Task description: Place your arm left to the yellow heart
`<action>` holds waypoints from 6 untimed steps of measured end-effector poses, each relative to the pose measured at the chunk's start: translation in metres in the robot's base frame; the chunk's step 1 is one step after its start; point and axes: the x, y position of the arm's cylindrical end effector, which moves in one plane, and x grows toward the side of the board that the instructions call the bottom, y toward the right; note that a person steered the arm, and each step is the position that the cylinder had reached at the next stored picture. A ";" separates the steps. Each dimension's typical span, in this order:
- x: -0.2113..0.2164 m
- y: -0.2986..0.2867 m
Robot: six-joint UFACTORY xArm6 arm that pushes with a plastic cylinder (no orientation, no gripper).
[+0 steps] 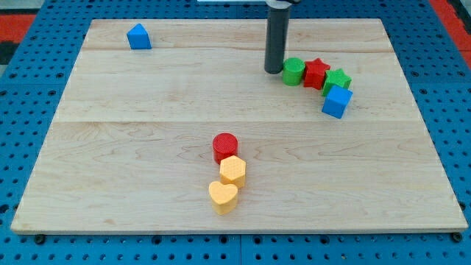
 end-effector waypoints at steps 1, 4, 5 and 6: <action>0.007 0.008; 0.122 -0.121; 0.188 -0.129; 0.236 -0.129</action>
